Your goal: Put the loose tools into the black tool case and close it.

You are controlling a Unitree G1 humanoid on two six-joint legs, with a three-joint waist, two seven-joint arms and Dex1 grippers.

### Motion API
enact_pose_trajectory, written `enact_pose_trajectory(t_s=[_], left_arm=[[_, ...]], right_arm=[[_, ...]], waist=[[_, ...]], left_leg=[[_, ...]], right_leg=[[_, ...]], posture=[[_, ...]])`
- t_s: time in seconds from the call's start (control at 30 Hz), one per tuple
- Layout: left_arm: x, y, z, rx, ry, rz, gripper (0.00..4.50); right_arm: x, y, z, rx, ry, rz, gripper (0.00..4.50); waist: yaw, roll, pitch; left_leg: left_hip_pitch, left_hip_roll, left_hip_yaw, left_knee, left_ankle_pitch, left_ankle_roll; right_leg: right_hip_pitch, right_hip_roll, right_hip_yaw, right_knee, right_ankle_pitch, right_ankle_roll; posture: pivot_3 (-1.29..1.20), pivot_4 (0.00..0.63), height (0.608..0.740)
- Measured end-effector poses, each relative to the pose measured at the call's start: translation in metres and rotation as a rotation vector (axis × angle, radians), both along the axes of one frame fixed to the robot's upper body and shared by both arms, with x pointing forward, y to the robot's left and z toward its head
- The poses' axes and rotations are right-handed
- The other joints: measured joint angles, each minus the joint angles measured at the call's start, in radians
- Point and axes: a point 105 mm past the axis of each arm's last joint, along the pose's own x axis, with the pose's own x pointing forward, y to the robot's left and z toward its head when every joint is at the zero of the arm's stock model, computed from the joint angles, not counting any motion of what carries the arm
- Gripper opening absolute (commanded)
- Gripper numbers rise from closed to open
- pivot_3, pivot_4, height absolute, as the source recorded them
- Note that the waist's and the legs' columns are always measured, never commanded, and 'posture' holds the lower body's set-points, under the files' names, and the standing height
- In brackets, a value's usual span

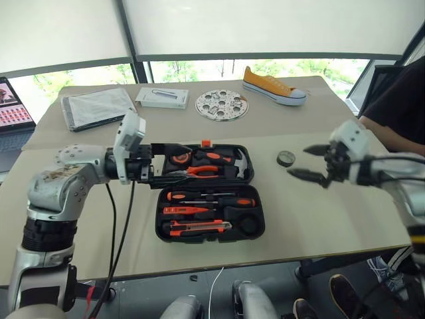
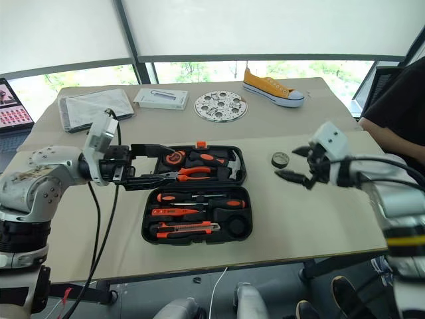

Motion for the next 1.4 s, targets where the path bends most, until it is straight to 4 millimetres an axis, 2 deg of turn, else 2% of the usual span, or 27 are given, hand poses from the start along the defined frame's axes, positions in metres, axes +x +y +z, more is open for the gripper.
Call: enact_pose_trajectory(t_s=[0.13, 0.23, 0.4, 0.53, 0.6, 0.73, 0.8, 0.87, 0.93, 0.97, 1.07, 1.13, 1.23, 1.4], left_arm=[[-0.003, 0.000, -0.006, 0.015, 0.013, -0.001, 4.28], [-0.005, 0.003, -0.008, 0.031, 0.010, 0.006, 4.50], [-0.005, 0.007, -0.013, 0.063, -0.006, 0.023, 4.50], [-0.005, 0.006, -0.013, 0.067, -0.008, 0.021, 4.50], [-0.006, 0.005, -0.015, 0.075, -0.011, 0.011, 4.50], [-0.007, 0.003, -0.020, 0.106, -0.023, -0.010, 4.50], [-0.008, 0.005, -0.024, 0.150, -0.037, -0.024, 4.50], [-0.012, 0.007, -0.032, 0.196, -0.044, -0.054, 4.50], [-0.017, 0.007, -0.042, 0.241, -0.041, -0.101, 4.50], [-0.019, 0.008, -0.045, 0.252, -0.041, -0.109, 4.50], [-0.026, 0.006, -0.054, 0.297, -0.047, -0.173, 4.50], [-0.028, 0.005, -0.055, 0.307, -0.058, -0.201, 4.50], [-0.031, 0.004, -0.057, 0.319, -0.056, -0.226, 4.50], [-0.032, 0.002, -0.058, 0.323, -0.055, -0.240, 4.50]], right_arm=[[0.025, 0.000, -0.024, -0.073, 0.051, -0.041, 4.50], [0.033, 0.003, -0.036, -0.107, 0.073, -0.036, 3.83], [0.039, 0.005, -0.046, -0.126, 0.086, -0.032, 1.97], [0.041, 0.006, -0.052, -0.143, 0.085, -0.025, 0.66], [0.044, 0.006, -0.049, -0.136, 0.065, -0.035, 0.06], [0.045, 0.001, -0.035, -0.116, 0.038, -0.028, 0.02], [0.040, 0.007, -0.018, -0.064, 0.024, 0.036, 0.02], [0.023, 0.024, 0.004, -0.010, 0.015, 0.190, 0.02], [-0.017, 0.049, 0.016, 0.012, 0.037, 0.398, 0.02], [-0.030, 0.058, 0.016, 0.015, 0.055, 0.464, 0.02], [-0.098, 0.096, -0.002, -0.012, 0.180, 0.730, 0.02], [-0.125, 0.109, -0.012, -0.047, 0.227, 0.815, 0.02], [-0.145, 0.115, -0.024, -0.103, 0.256, 0.866, 0.02], [-0.145, 0.113, -0.037, -0.165, 0.268, 0.824, 0.02]], waist=[[-0.001, 0.000, 0.000], [-0.001, 0.000, 0.000], [-0.003, 0.001, 0.000], [-0.005, 0.001, 0.000], [-0.005, 0.001, 0.000], [-0.004, 0.001, 0.000], [-0.005, 0.002, 0.001], [-0.006, 0.002, 0.001], [0.000, 0.002, 0.001], [0.001, 0.002, 0.001], [0.006, 0.003, 0.001], [0.011, 0.003, 0.001], [0.017, 0.002, 0.001], [0.020, 0.002, 0.001]], left_leg=[[-0.006, -0.001, 0.000, 0.001, 0.000, 0.000], [-0.006, -0.001, -0.001, 0.000, 0.000, 0.000], [-0.006, -0.001, -0.001, 0.001, 0.000, -0.001], [-0.005, -0.001, -0.001, 0.001, 0.002, -0.003], [-0.005, -0.001, -0.001, 0.001, 0.002, -0.004], [-0.005, -0.001, -0.002, 0.001, 0.002, -0.004], [-0.006, -0.001, -0.002, 0.001, 0.002, -0.004], [-0.007, 0.000, -0.002, -0.001, 0.002, -0.004], [-0.009, 0.002, -0.006, -0.001, 0.002, -0.003], [-0.009, 0.002, -0.006, -0.001, 0.002, -0.003], [-0.012, 0.000, -0.006, 0.002, 0.002, -0.003], [-0.013, -0.001, -0.005, 0.005, 0.002, -0.003], [-0.011, -0.001, -0.004, 0.007, 0.001, -0.003], [-0.009, -0.001, -0.003, 0.007, 0.002, -0.003]], right_leg=[[-0.007, -0.001, -0.002, 0.000, 0.001, -0.001], [-0.007, -0.001, -0.004, 0.000, 0.001, -0.001], [-0.007, 0.000, -0.004, 0.000, 0.001, -0.001], [-0.006, 0.000, -0.002, 0.001, 0.002, -0.003], [-0.006, 0.000, -0.002, 0.001, 0.003, -0.004], [-0.006, 0.000, -0.002, 0.000, 0.003, -0.004], [-0.007, 0.000, -0.002, 0.000, 0.003, -0.004], [-0.008, 0.001, -0.002, 0.000, 0.003, -0.004], [-0.008, 0.002, -0.005, 0.001, 0.003, -0.004], [-0.009, 0.002, -0.005, 0.001, 0.003, -0.004], [-0.010, 0.001, -0.005, 0.000, 0.003, -0.004], [-0.010, 0.000, -0.005, 0.000, 0.004, -0.002], [-0.007, 0.000, -0.005, 0.000, 0.005, 0.000], [-0.006, 0.001, -0.005, 0.000, 0.005, 0.000]], posture=[[0.00, 0.150, 0.737], [0.00, 0.150, 0.737], [0.00, 0.150, 0.737], [0.00, 0.150, 0.737], [0.00, 0.150, 0.737], [0.00, 0.150, 0.737], [0.00, 0.150, 0.737], [0.00, 0.150, 0.737], [0.00, 0.150, 0.737], [0.00, 0.150, 0.737], [0.00, 0.150, 0.737], [0.00, 0.150, 0.737], [0.00, 0.150, 0.737], [0.00, 0.150, 0.737]])
